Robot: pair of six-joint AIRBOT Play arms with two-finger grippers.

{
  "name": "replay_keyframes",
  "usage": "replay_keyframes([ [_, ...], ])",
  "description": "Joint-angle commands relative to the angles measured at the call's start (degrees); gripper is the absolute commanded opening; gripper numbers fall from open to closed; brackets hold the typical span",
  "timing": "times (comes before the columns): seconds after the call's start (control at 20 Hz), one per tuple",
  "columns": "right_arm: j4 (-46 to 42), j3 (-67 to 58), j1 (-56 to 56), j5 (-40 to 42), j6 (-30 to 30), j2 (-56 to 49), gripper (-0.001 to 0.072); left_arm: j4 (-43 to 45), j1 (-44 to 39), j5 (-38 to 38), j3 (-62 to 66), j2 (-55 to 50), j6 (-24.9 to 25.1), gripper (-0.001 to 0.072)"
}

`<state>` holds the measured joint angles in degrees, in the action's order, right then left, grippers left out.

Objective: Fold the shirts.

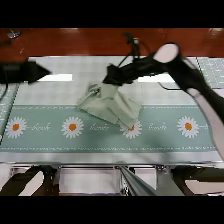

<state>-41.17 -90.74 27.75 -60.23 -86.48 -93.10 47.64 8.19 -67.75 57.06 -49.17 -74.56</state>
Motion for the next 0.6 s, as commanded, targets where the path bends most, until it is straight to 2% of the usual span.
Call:
replay_keyframes([
  [0.0,0.0,-12.7,5.4,-1.0,-3.4,-15.7,0.0038,-2.6,1.8,3.1,-23.8,15.6,1.9,0.0022],
  [0.05,-0.1,-14.5,5.6,-1.0,-4.0,-18.4,0.0208,-4.0,1.8,4.8,-29.0,18.4,1.8,0.0022],
  [0.1,0.2,-16.2,5.4,-1.6,-5.3,-20.4,0.055,-5.0,1.8,6.3,-33.2,20.1,1.8,0.0022],
  [0.15,0.3,-17.5,4.5,-3.4,-5.0,-21.3,0.0621,-5.2,1.8,7.0,-35.8,20.7,1.8,0.0022],
  [0.25,0.2,-20.6,0.4,-11.2,-4.9,-20.6,0.0621,-5.2,1.8,7.3,-38.4,20.5,1.7,0.0022],
  [0.35,-1.7,-22.8,-6.7,-22.6,-4.3,-16.3,0.0621,-5.2,1.8,7.7,-38.6,20.2,1.7,0.0022],
  [0.4,-6.4,-22.8,-10.1,-26.9,-3.7,-12.5,0.0621,-5.2,1.8,8.2,-38.6,20.2,1.7,0.0022],
  [0.45,-15.1,-22.7,-13.1,-30.7,-3.8,-8.2,0.0622,-5.2,1.8,8.5,-38.6,20.2,1.7,0.0022],
  [0.5,-26.5,-21.4,-15.6,-33.1,-4.3,-2.9,0.0622,-5.3,1.8,8.7,-38.6,20.2,1.6,0.0022],
  [0.55,-36.8,-17.0,-17.7,-32.0,-6.0,3.3,0.0622,-5.3,1.8,8.7,-38.6,20.2,1.6,0.0022],
])
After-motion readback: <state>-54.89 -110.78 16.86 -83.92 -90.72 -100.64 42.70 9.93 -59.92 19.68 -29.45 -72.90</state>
